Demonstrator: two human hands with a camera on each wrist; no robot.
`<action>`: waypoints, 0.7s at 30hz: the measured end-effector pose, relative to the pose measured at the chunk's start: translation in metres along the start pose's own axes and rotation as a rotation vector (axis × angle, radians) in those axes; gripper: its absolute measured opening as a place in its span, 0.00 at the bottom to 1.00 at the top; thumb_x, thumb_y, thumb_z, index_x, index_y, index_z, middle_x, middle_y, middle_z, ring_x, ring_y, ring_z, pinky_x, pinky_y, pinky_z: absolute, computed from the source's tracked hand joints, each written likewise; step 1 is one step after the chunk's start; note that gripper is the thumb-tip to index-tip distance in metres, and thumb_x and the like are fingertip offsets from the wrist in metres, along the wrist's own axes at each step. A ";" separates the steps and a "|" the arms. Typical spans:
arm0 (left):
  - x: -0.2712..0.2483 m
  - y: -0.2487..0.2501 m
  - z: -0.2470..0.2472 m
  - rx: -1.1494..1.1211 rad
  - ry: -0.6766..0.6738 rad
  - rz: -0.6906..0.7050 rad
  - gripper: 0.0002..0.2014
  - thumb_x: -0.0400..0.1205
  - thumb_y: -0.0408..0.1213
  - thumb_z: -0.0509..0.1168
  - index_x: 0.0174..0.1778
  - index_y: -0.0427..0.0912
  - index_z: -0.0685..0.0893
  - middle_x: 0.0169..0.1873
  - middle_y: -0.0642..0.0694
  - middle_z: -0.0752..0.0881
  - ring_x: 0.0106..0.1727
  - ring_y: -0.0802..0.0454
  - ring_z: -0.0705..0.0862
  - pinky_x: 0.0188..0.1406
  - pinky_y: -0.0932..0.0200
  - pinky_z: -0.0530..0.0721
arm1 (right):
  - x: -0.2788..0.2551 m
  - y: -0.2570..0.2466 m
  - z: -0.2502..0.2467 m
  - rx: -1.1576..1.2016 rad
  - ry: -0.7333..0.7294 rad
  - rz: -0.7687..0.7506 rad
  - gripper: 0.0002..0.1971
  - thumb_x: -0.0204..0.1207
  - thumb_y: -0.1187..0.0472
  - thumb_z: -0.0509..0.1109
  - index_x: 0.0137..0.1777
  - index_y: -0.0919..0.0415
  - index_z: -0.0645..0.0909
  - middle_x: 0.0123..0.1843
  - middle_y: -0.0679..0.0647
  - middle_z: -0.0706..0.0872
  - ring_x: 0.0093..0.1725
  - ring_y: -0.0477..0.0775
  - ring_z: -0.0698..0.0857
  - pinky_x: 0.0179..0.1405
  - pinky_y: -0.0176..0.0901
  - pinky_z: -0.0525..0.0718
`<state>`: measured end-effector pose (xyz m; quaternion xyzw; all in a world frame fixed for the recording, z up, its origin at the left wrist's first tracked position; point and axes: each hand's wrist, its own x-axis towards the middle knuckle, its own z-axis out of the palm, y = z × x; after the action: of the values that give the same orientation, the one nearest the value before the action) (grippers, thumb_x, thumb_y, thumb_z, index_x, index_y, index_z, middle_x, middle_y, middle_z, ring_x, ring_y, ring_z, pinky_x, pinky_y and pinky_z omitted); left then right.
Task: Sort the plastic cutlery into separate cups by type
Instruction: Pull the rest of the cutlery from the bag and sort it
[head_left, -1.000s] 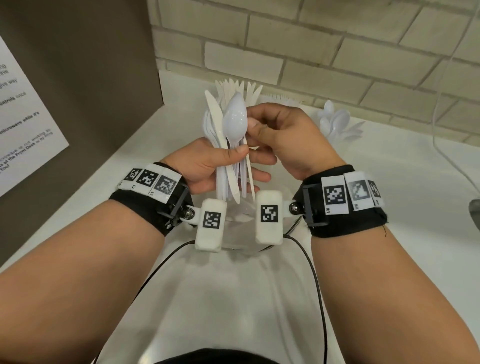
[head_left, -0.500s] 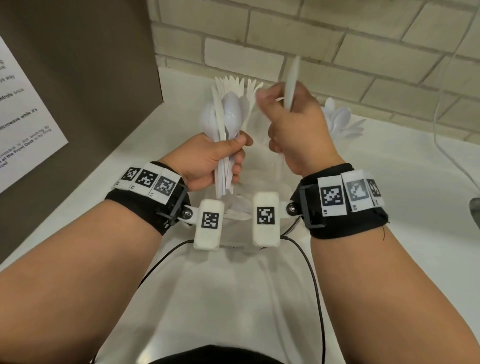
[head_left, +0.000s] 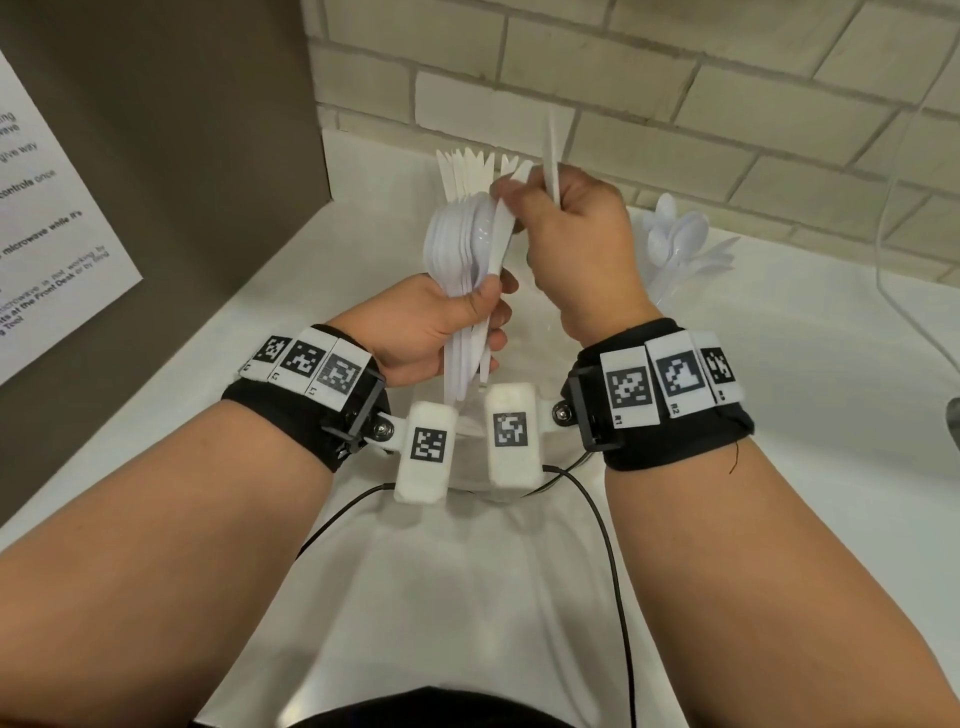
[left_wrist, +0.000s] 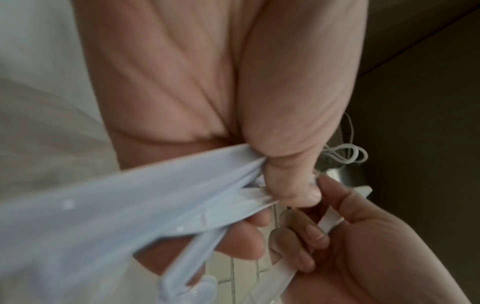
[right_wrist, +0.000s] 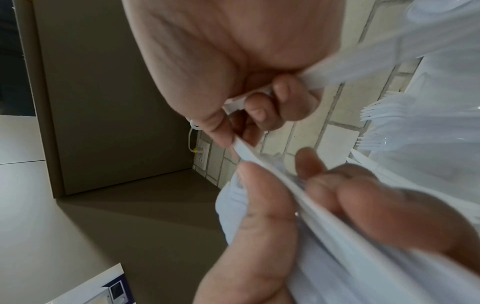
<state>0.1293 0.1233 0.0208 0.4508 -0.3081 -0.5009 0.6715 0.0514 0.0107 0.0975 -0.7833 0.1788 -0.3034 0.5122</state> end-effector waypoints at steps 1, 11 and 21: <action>0.000 -0.001 0.000 -0.034 0.007 0.000 0.21 0.68 0.51 0.77 0.49 0.43 0.80 0.34 0.47 0.79 0.37 0.51 0.82 0.42 0.51 0.86 | 0.002 0.000 -0.001 0.037 0.023 0.008 0.12 0.78 0.59 0.67 0.43 0.69 0.82 0.32 0.55 0.81 0.24 0.44 0.73 0.29 0.40 0.71; -0.006 0.005 0.001 -0.080 0.121 0.040 0.09 0.83 0.39 0.58 0.49 0.42 0.83 0.42 0.43 0.88 0.52 0.41 0.89 0.57 0.40 0.85 | 0.008 -0.010 -0.016 0.361 0.157 -0.016 0.09 0.88 0.59 0.52 0.50 0.55 0.72 0.28 0.55 0.76 0.26 0.53 0.78 0.29 0.43 0.80; -0.004 0.015 -0.004 -0.050 0.329 -0.036 0.12 0.83 0.21 0.58 0.52 0.41 0.80 0.44 0.40 0.87 0.52 0.36 0.89 0.51 0.39 0.88 | 0.062 0.012 -0.017 0.234 -0.005 0.128 0.08 0.85 0.64 0.55 0.57 0.59 0.75 0.35 0.53 0.77 0.27 0.48 0.75 0.30 0.41 0.78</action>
<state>0.1380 0.1299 0.0331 0.5151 -0.1734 -0.4399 0.7148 0.0866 -0.0429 0.1094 -0.7060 0.1908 -0.2870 0.6187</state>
